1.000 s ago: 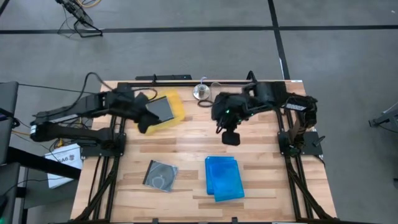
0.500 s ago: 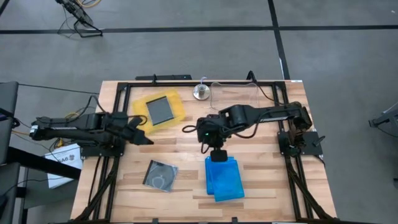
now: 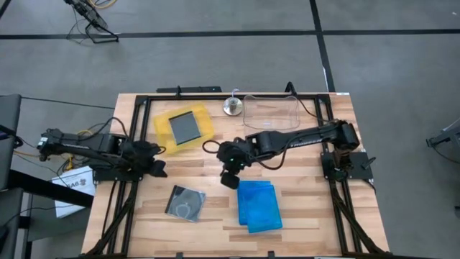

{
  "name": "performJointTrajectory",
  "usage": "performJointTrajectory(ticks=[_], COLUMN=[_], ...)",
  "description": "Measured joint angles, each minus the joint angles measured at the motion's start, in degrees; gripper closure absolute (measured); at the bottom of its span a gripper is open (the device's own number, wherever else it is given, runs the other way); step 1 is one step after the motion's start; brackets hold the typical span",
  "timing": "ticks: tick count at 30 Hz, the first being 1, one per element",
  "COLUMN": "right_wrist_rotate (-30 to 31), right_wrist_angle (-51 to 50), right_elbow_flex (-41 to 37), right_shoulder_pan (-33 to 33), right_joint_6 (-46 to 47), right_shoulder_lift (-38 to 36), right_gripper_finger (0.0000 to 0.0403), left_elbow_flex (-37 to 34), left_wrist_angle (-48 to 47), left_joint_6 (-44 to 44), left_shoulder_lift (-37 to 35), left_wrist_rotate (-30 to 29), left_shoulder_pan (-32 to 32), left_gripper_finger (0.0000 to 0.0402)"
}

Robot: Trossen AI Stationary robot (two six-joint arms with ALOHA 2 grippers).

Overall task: Pick & place jewel cases by type
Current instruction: Put the black CD case into the yellow bin

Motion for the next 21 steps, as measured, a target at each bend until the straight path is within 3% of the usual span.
performJointTrajectory(ticks=[4, 14, 21], right_wrist_rotate=[0.5, -0.3, 0.7], right_wrist_angle=[2.8, 14.4, 14.8], right_elbow_flex=[-0.1, -0.1, 0.0], right_shoulder_pan=[1.3, 7.4, 9.2], right_joint_6=[5.2, 16.8, 20.4], right_shoulder_lift=[3.2, 11.2, 12.3], right_gripper_finger=[0.0403, 0.0403, 0.0403], left_elbow_flex=[0.0, 0.0, 0.0], left_wrist_angle=[-0.2, 0.1, 0.7], left_joint_6=[0.6, 2.2, -0.3], left_shoulder_lift=[3.8, 14.4, 18.8], left_wrist_rotate=[0.5, -6.9, -8.8], left_shoulder_pan=[-3.4, -13.2, -20.4], left_gripper_finger=[0.0239, 0.0239, 0.0239])
